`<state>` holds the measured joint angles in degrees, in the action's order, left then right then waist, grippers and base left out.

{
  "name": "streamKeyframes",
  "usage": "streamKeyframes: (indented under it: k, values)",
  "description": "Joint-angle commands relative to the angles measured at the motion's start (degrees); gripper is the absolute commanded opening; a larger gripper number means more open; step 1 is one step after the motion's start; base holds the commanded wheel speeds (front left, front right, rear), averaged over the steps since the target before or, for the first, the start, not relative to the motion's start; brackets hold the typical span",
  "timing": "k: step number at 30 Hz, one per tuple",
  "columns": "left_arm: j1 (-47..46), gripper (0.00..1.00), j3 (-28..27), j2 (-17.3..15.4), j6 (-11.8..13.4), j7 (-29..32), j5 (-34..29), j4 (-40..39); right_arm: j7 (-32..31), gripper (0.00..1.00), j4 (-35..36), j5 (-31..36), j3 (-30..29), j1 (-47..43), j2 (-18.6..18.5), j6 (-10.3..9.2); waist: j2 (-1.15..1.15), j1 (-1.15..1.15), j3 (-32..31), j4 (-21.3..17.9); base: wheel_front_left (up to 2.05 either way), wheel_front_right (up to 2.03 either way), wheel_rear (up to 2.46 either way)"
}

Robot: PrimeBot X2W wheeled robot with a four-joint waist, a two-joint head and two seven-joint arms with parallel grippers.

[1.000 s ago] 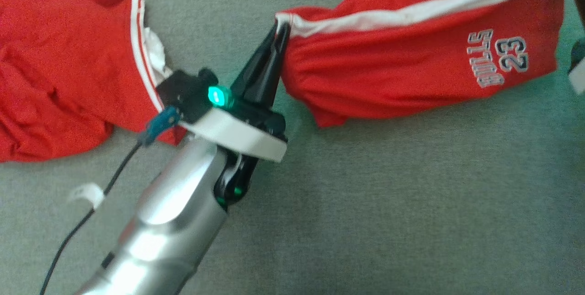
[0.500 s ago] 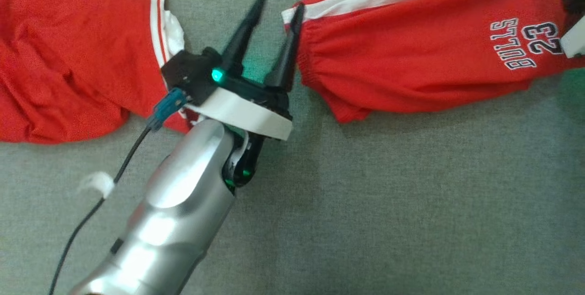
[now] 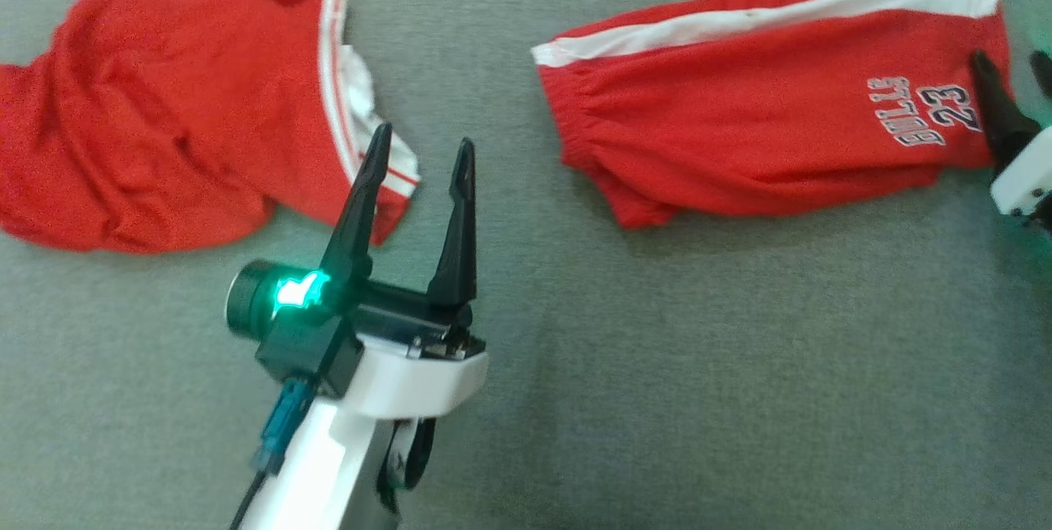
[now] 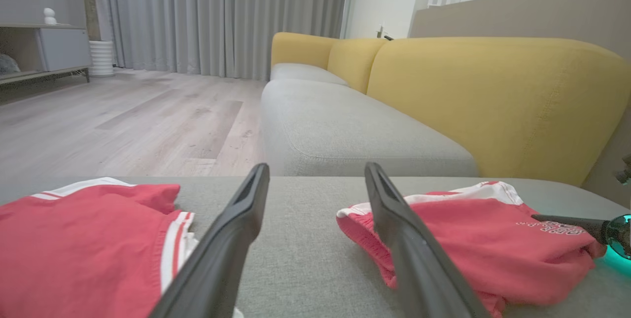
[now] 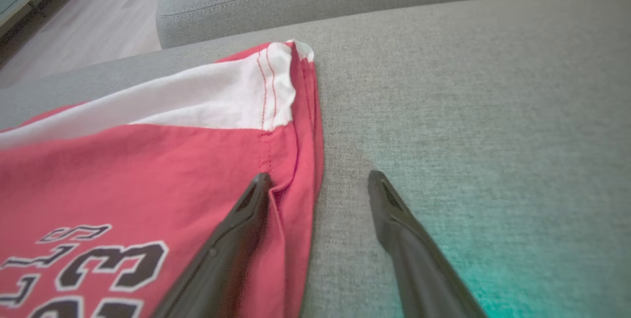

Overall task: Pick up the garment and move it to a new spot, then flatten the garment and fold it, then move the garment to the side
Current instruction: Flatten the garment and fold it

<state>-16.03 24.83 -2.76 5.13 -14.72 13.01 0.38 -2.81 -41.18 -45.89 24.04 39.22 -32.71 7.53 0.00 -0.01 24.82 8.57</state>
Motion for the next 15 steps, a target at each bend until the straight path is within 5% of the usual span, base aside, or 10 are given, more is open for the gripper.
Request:
streamKeyframes:
  k: [1, 2, 3, 4, 15]
  values:
    - [0.5, 1.00, -2.3, -0.2, 0.3, -0.3, -0.4, -2.6, -1.9, 1.00, -0.2, -0.9, 1.1, -1.4, -0.3, -0.04, 0.00, 0.01, -0.9, 1.4, 0.00, 0.00, 0.00]
    - [1.4, 1.00, -2.4, -0.2, 0.3, -0.3, -0.3, -3.1, -3.1, 0.69, -1.0, -1.6, 1.4, -1.6, 0.0, -0.04, 0.00, 0.01, -1.2, 1.9, 0.00, 0.00, 0.00]
    - [2.0, 1.00, -2.5, -0.2, 0.4, -0.3, -0.2, -3.4, -4.0, 0.09, -1.6, -2.2, 1.6, -1.7, 0.2, -0.04, 0.00, 0.01, -1.5, 2.3, 0.00, 0.00, 0.00]
    - [2.6, 1.00, -2.5, -0.1, 0.6, -0.3, 0.0, -3.7, -4.5, 0.00, -1.9, -2.7, 1.9, -1.8, 0.3, -0.04, 0.00, 0.01, -1.9, 2.5, 0.00, 0.00, 0.00]
    - [6.4, 1.00, -5.8, -0.1, 0.2, -0.3, -1.0, -4.8, 0.2, 0.00, -5.1, -3.5, 0.6, -3.5, -4.2, -0.04, 0.00, 0.01, -6.7, -2.8, 0.00, 0.00, 0.00]
